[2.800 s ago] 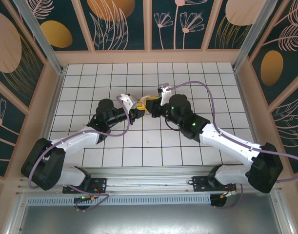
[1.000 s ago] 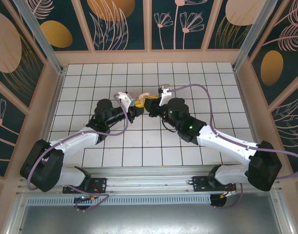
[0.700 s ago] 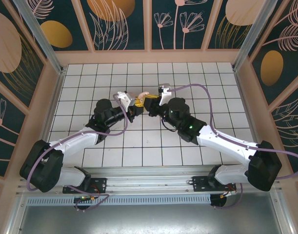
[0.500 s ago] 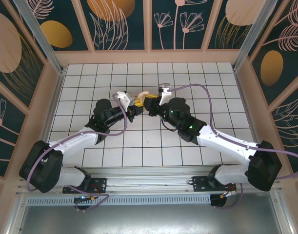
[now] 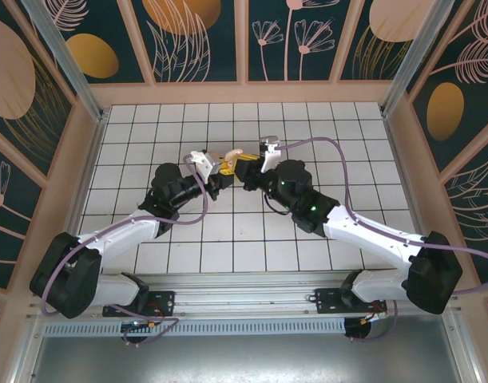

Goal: Insert the wireless bluetooth earbuds into the charging case

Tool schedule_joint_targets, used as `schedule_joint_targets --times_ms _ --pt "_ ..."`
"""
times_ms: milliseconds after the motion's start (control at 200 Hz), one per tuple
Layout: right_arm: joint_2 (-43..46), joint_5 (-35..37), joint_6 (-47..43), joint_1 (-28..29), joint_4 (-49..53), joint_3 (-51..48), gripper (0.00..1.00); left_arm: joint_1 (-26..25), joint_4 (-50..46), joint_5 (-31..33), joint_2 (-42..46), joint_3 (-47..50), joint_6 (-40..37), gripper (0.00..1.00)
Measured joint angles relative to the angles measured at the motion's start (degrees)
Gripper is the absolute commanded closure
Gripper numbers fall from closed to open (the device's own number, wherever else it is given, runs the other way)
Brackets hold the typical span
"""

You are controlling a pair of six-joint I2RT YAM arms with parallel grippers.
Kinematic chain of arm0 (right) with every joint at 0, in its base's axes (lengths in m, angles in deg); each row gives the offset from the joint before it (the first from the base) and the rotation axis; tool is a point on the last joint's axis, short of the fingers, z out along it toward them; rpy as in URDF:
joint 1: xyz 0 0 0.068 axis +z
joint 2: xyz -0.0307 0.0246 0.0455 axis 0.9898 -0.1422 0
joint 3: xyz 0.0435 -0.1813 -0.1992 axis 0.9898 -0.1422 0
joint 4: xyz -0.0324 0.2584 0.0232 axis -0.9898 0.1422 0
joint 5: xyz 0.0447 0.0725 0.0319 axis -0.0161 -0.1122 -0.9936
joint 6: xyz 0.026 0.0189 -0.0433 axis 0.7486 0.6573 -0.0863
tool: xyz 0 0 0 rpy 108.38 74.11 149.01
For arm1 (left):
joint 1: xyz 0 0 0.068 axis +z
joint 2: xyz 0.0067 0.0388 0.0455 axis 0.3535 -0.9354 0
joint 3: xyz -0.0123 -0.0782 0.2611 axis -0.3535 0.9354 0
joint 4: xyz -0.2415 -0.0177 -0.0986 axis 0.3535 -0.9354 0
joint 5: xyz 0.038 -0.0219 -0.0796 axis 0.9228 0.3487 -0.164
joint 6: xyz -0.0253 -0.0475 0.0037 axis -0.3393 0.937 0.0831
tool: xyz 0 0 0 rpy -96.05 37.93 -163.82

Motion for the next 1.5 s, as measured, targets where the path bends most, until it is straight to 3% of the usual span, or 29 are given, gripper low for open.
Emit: schedule_joint_targets --times_ms 355,1501 --pt "5.97 -0.48 -0.42 0.02 1.49 -1.66 0.81 -0.37 4.52 1.38 0.7 2.23 -6.23 0.85" --pt "-1.95 -3.15 -1.88 0.02 -0.63 2.01 0.82 -0.26 4.81 2.49 0.59 2.21 -5.68 0.85"
